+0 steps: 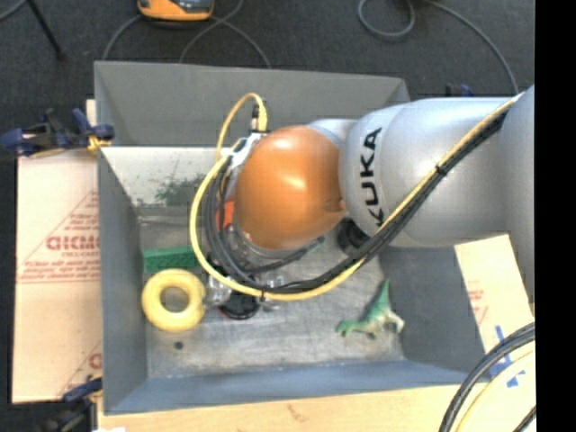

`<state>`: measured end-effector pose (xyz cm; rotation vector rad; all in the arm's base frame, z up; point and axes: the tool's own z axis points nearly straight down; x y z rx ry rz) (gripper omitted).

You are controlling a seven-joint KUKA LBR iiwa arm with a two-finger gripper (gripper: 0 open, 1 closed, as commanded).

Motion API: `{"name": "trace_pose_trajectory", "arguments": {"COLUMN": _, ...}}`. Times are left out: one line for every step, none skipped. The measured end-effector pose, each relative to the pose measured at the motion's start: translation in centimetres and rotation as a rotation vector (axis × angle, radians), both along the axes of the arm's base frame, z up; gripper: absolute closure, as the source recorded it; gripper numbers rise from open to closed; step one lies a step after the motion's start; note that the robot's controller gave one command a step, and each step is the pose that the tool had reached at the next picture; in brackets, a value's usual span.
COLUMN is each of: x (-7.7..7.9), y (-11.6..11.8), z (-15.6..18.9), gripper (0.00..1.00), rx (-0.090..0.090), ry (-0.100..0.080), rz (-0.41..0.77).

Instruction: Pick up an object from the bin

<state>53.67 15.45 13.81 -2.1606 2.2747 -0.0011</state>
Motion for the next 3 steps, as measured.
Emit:
{"name": "trace_pose_trajectory", "arguments": {"x": 0.9, "y": -0.2, "z": 4.4, "gripper": 1.0, "rx": -0.002, "ry": 0.01, "rz": 0.034}}
{"name": "trace_pose_trajectory", "arguments": {"x": -0.5, "y": -1.5, "z": 8.8, "gripper": 1.0, "rx": -0.001, "ry": 0.004, "rz": 0.042}}
{"name": "trace_pose_trajectory", "arguments": {"x": -0.8, "y": -1.7, "z": 9.6, "gripper": 1.0, "rx": -0.002, "ry": 0.004, "rz": 0.044}}
